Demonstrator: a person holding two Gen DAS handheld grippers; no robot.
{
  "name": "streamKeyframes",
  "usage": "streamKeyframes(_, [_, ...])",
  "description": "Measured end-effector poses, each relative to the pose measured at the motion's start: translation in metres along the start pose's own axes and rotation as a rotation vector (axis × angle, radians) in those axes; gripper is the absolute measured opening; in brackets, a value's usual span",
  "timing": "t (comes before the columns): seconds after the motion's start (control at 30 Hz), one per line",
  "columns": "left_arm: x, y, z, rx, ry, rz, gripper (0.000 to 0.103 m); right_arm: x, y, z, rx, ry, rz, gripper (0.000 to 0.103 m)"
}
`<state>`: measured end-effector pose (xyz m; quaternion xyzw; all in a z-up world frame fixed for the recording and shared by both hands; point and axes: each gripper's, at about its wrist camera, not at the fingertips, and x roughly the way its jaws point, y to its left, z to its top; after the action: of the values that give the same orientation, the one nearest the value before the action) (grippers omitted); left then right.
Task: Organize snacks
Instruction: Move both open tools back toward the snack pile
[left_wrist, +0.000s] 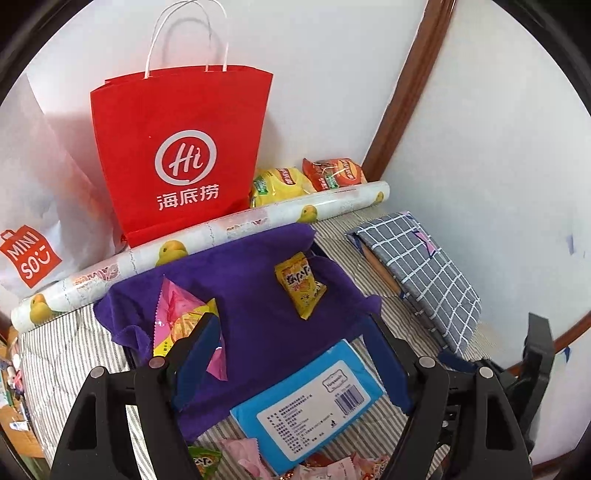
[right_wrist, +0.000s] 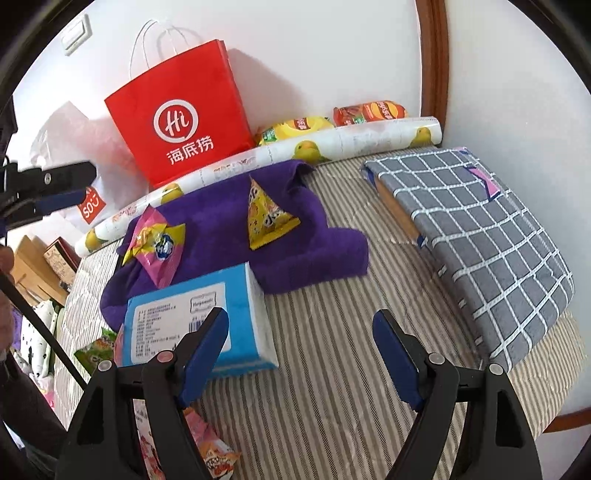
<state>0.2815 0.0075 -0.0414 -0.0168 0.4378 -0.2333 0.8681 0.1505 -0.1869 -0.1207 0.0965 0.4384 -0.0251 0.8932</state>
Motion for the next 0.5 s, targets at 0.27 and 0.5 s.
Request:
streamKeyframes(0.27, [-0.002,-0.007,-0.002,0.023,-0.017,0.042,0.078,0.004,0.007,-0.019,-0.014,0.024,0.052,0.072])
streamKeyframes(0.5, [-0.011,-0.006,-0.001,0.035,-0.052,0.053,0.078,0.006,0.024,-0.031,-0.081,0.044,0.078,0.072])
